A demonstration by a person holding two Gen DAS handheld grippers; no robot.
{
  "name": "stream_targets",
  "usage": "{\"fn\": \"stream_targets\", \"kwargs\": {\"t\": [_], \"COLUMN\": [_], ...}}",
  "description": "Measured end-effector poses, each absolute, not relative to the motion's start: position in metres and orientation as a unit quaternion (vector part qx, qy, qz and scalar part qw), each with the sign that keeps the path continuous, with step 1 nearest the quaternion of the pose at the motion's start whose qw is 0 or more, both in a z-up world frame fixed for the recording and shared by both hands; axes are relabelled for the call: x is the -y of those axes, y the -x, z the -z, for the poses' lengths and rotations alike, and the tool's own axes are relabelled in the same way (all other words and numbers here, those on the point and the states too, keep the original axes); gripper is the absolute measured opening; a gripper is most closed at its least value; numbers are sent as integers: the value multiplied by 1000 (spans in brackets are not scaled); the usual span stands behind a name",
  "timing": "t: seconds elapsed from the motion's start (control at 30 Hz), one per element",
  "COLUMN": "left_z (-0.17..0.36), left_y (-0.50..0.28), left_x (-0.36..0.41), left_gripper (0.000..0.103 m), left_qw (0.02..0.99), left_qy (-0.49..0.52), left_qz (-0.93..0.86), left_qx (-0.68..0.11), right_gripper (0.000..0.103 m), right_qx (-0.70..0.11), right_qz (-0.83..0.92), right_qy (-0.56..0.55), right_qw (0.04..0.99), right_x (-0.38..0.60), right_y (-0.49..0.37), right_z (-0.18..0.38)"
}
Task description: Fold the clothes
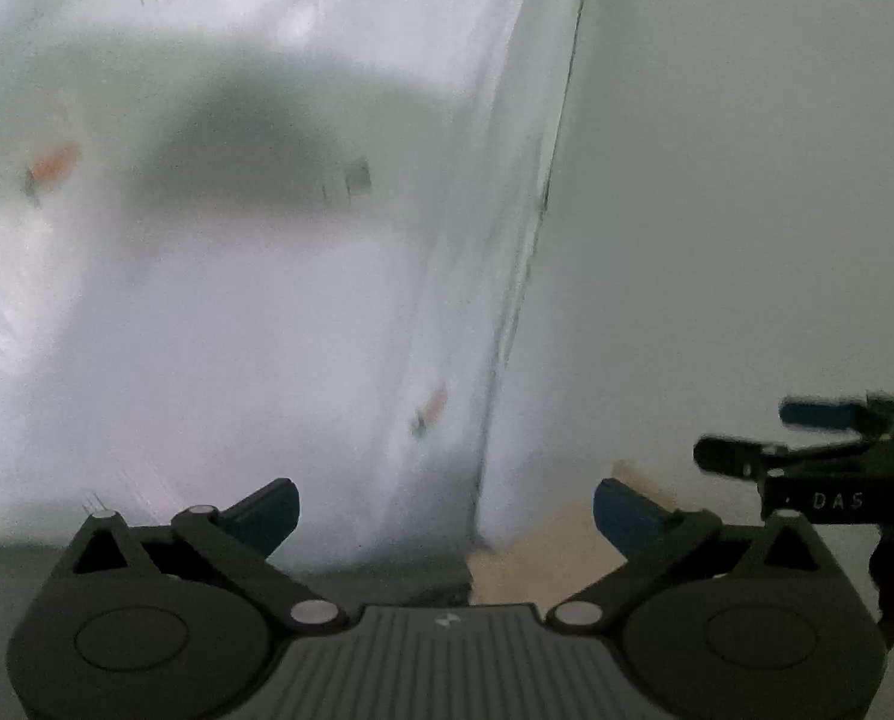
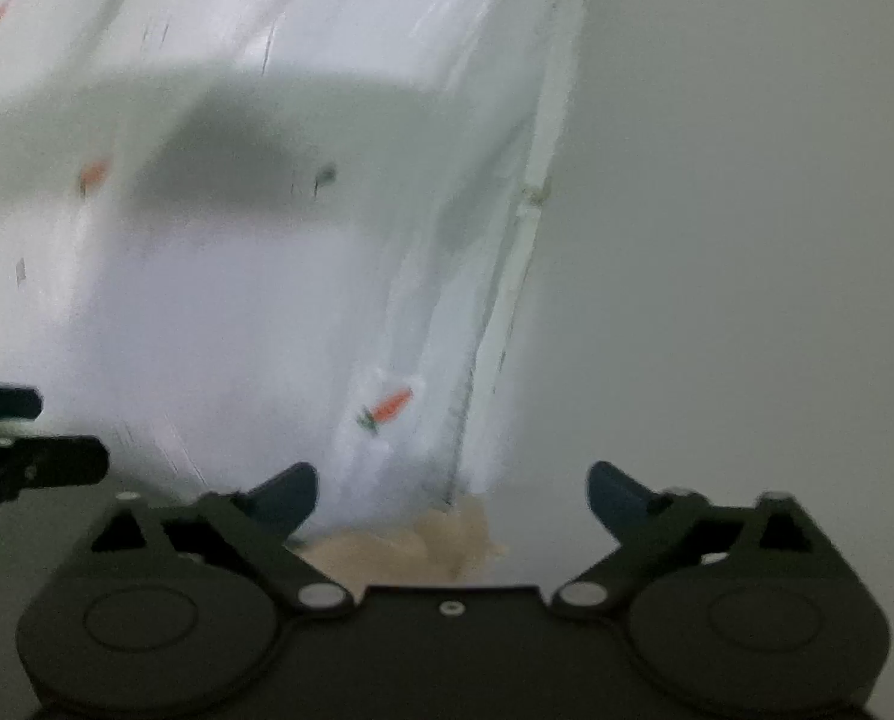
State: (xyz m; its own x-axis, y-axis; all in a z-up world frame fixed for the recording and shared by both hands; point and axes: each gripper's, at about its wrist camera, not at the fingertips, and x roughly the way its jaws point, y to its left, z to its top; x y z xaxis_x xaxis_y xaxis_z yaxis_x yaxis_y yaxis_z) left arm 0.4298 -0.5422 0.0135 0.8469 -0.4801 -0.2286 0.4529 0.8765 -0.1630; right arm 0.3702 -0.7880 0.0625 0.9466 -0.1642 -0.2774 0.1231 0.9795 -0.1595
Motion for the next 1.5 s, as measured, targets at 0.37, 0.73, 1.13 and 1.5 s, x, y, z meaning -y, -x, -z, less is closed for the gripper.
{"fn": "stream_targets", "kwargs": {"t": [0.37, 0.73, 1.13, 1.5], "left_z": [-39, -43, -19, 7], "left_y": [-301, -217, -138, -75], "left_x": [442, 331, 192, 111], "left_gripper": [103, 103, 103, 103], "left_qw": [982, 984, 969, 948], "left_qy": [89, 45, 11, -4], "left_qz": [140, 80, 28, 39], "left_qx": [-92, -154, -246, -316], "right_gripper": [103, 103, 103, 103], "right_qx": [-93, -181, -277, -331], "right_qz": [32, -64, -68, -31], "right_qy": [-17, -33, -43, -35], "right_qw": [995, 981, 958, 942], "right_x": [681, 538, 371, 288], "right_y": [-289, -229, -135, -55], "right_z": [-52, -36, 0, 31]}}
